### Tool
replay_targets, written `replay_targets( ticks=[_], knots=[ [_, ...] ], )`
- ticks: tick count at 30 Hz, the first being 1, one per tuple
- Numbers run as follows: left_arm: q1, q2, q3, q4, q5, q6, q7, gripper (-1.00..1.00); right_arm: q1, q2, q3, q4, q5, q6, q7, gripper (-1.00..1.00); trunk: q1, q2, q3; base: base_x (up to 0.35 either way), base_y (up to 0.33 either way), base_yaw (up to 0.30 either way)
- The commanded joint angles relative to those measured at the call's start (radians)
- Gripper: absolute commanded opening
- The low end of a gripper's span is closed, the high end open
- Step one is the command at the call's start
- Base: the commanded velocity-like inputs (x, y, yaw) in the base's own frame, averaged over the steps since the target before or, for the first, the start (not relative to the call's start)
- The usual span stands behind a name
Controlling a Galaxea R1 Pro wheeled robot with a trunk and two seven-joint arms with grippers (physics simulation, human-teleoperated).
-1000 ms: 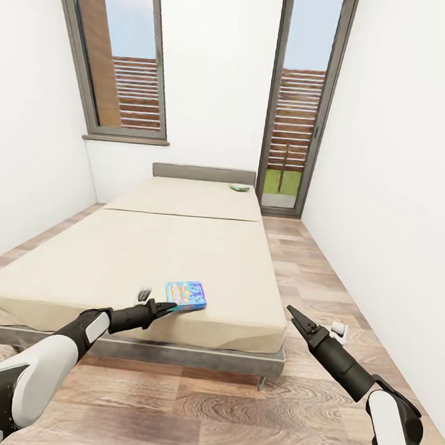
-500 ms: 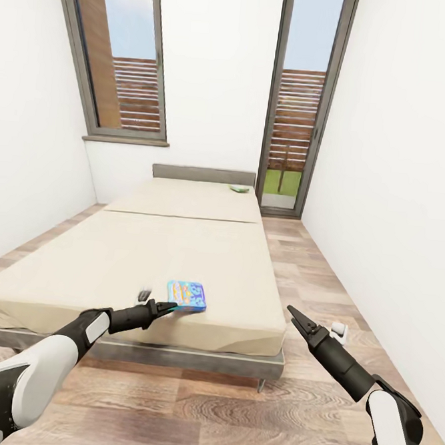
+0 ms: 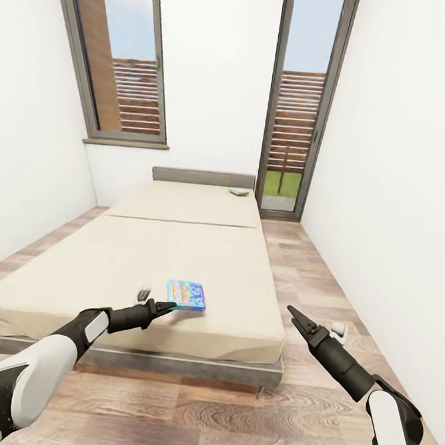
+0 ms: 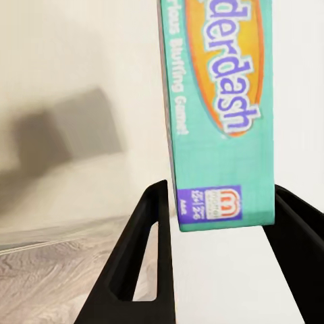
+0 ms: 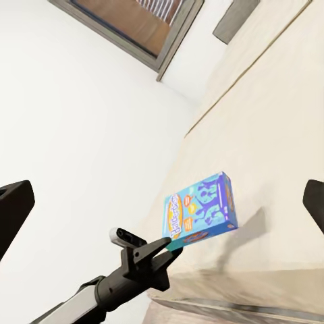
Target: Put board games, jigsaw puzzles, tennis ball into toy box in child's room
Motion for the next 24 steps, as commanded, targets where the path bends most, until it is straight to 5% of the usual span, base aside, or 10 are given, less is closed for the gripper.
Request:
replay_targets(
  ticks=[1,6,13,18,24],
  knots=[
    [-0.001,0.003,-0.004,-0.002,0.006,0.022,-0.006,-1.00,-0.001,0.001,-0.002,0.000,0.000,0.006,0.003,1.00,-0.004,0.007,0.002,0.000,0.000,0.000],
    [-0.003,0.011,-0.014,-0.087,0.001,0.128,-0.104,-1.00,-0.001,-0.001,-0.004,0.000,0.000,0.007,0.004,1.00,-0.023,0.042,0.018,0.000,0.000,0.000],
    [-0.001,0.061,-0.033,-0.167,-0.002,0.206,-0.199,-1.00,-0.001,-0.009,-0.006,0.001,-0.002,0.008,0.005,1.00,-0.050,0.091,0.040,0.000,0.000,0.000],
    [0.000,0.144,-0.042,-0.187,-0.001,0.353,-0.301,-1.00,-0.001,-0.011,-0.010,0.000,-0.004,0.008,0.005,1.00,-0.069,0.126,0.056,0.000,0.000,0.000],
    [-0.002,0.259,-0.211,-0.217,-0.001,0.390,-0.547,-1.00,-0.001,-0.006,-0.004,0.000,0.001,0.004,-0.007,1.00,-0.092,0.168,0.074,0.000,0.000,0.000]
  ],
)
